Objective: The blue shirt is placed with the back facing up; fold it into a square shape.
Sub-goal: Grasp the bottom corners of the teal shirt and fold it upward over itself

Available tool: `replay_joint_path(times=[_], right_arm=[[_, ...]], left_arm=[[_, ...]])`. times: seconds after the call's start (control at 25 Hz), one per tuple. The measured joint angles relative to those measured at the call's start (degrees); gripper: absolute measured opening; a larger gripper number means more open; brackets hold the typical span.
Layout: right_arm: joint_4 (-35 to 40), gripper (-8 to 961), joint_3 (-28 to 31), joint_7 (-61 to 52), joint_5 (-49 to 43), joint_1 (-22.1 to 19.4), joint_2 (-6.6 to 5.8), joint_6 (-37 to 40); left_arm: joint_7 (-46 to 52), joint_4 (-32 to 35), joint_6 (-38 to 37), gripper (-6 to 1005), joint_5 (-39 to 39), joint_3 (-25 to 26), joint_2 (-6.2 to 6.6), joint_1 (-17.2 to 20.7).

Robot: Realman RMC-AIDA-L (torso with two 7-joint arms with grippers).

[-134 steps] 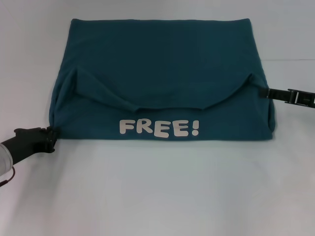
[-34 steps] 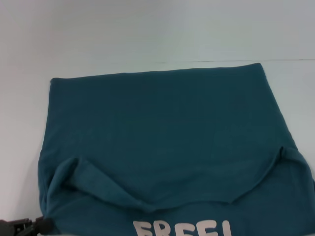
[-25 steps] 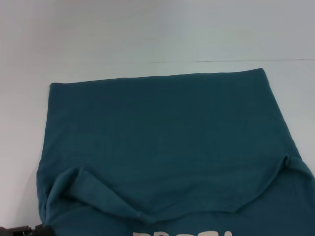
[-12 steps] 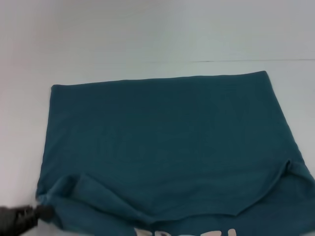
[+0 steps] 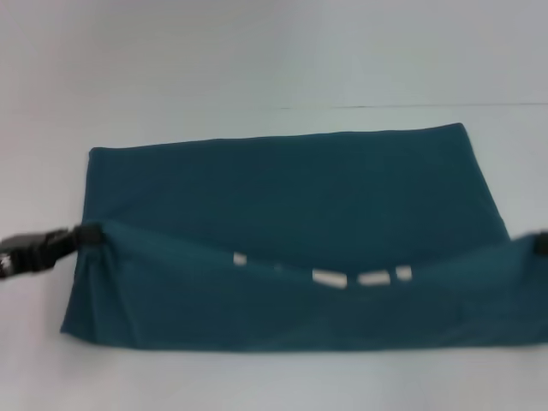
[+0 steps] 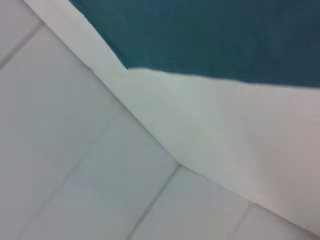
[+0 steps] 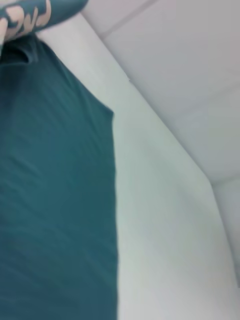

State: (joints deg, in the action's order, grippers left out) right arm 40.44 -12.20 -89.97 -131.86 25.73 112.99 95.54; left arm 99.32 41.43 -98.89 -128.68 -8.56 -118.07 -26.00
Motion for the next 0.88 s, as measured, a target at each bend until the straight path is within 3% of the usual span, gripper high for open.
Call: replay_joint_path(times=[0.36,0.52,0.88], right_arm=[[-4.70,26,-0.41,-0.07,1.06,9.37,-0.33,-16.68],[-8.26,26,-1.34,0.08,1.40,13.25,-0.34,-26.00],[-15.16,27,-3.11,4.06,4.21,18.69,0.46,-43.56]], left_arm=[[2.82,-6.37,20.07,41,0.03,-0.55,0.63,-8.91],[3.02,-8.75,30.20,41,0.14,-0.62,0.12,-11.76],[2.02,-10.47,42.93,40,0.94,-0.61,-1.19,-15.17]])
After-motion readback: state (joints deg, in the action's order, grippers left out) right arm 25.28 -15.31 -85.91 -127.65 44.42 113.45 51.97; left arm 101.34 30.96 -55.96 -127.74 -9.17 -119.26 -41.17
